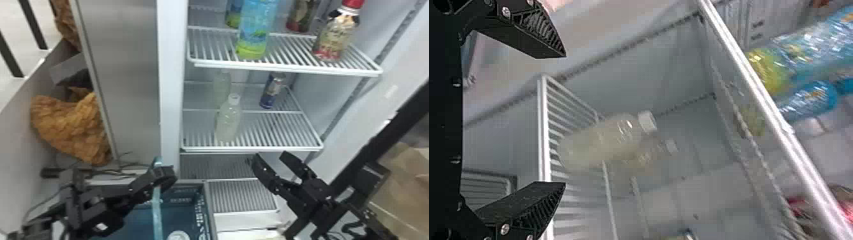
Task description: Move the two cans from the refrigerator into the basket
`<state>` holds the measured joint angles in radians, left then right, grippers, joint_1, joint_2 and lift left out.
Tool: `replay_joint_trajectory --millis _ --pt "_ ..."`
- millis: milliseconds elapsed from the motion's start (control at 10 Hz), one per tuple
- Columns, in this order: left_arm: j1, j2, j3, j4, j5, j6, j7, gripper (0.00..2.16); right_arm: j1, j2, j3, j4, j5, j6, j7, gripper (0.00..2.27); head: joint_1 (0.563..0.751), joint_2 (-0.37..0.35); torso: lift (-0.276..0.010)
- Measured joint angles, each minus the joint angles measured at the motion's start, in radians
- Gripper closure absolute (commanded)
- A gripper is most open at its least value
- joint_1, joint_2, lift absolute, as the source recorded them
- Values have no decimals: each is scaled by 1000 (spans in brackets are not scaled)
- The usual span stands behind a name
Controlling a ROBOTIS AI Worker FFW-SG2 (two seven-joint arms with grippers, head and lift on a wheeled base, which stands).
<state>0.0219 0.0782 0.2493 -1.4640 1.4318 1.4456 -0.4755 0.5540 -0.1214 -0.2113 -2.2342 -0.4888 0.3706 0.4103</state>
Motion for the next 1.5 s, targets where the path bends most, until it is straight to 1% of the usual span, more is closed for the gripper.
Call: replay_joint_trajectory --millis 300,500,700,900,1100,1500 --pt "0 0 0 0 0 0 0 1199 1 1 -55 5 0 -67 -32 127 695 -278 -218" --pt "0 0 0 0 0 0 0 1199 -1 1 -67 23 0 -121 -63 122 695 -302 -218" --pt "-4 0 0 0 0 0 0 1199 -23 1 -71 58 7 -151 -85 119 695 -316 -218" --pt "-6 0 0 0 2 0 0 1199 -60 2 -70 91 35 -169 -114 119 695 -328 -218" --pt "-12 0 -2 0 2 0 0 1199 -111 2 -72 173 47 -221 -120 119 695 -338 -218" --pt "-24 4 -10 0 1 0 0 1199 -247 0 -87 326 104 -277 -125 117 695 -350 -218"
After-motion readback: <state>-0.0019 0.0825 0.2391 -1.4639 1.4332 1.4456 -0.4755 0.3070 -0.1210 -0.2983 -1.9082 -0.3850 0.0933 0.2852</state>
